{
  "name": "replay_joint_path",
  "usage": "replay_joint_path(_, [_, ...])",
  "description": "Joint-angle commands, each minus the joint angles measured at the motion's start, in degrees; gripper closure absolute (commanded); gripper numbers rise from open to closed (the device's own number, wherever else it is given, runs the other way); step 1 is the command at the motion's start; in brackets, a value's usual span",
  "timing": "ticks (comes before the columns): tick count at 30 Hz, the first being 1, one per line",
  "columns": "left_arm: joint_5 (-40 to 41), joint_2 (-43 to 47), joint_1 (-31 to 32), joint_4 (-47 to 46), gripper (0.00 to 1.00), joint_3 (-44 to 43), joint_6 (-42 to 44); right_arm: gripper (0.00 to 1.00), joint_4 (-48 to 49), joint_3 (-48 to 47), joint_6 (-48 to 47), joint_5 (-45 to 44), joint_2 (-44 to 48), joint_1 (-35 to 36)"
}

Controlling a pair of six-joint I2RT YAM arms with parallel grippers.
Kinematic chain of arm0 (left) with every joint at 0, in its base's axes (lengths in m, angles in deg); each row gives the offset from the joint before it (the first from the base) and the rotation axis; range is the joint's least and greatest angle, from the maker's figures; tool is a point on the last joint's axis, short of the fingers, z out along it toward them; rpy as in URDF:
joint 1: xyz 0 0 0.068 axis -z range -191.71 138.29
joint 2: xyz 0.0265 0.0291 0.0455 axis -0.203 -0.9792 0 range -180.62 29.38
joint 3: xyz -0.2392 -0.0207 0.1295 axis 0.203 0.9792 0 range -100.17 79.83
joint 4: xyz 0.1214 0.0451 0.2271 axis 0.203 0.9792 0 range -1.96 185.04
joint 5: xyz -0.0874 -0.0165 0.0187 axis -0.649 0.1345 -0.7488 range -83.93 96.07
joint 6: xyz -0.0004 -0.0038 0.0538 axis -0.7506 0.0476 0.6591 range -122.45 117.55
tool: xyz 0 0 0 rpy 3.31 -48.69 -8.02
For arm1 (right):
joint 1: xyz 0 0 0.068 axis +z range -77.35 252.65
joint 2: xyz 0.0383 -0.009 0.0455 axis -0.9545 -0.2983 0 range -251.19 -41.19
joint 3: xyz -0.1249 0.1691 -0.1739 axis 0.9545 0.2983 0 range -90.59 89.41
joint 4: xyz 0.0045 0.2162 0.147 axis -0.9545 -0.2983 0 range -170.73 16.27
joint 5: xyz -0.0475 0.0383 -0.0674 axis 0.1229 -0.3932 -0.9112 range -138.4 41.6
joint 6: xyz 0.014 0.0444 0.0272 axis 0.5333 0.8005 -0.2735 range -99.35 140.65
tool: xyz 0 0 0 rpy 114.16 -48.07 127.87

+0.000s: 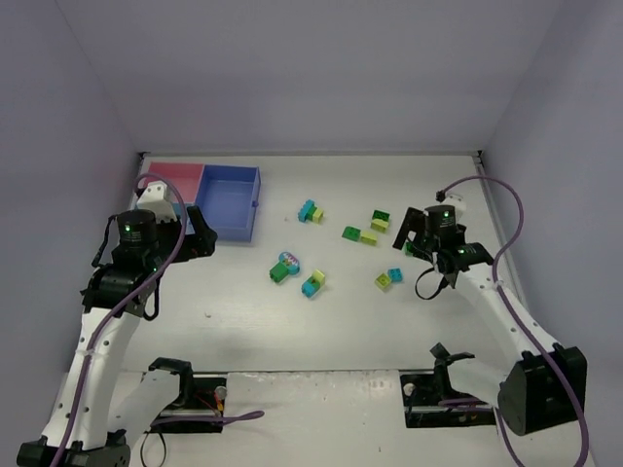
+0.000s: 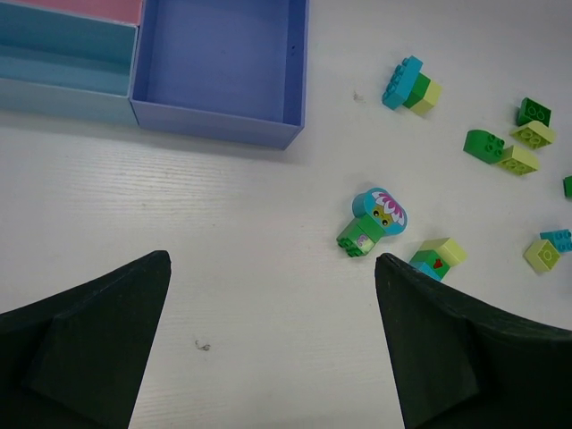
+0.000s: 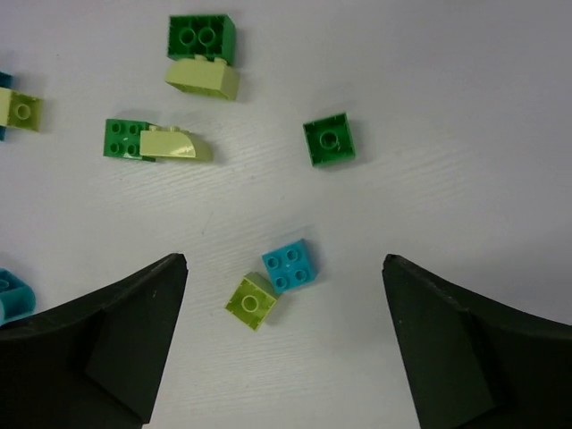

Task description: Sort the legos into containers by color

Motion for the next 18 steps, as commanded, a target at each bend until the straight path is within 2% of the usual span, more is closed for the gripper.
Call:
replay_joint_path(1, [-1.0, -1.0, 0.4, -1.6, 0.1, -0.4, -1.2, 0.17, -3.7, -1.4, 11.4, -1.6, -5.2, 1.1])
replay_joint_path(3, [-1.7, -1.1, 0.4, -1.7, 0.1, 0.0, -1.6, 0.24, -3.8, -0.3, 17.1, -2.3, -7.4, 2.4])
replay_joint_path(10, [-3.1, -1.8, 0.5, -1.5, 0.1, 0.7, -2.7, 0.22, -4.1, 2.1, 27.1, -5.7, -12.5, 5.5])
replay_joint_path(18, [-3.8, -1.8, 1.1, -1.0, 0.1, 1.3, -3.0, 0.2, -3.5, 2.0, 32.8, -8.1, -18.5, 5.5])
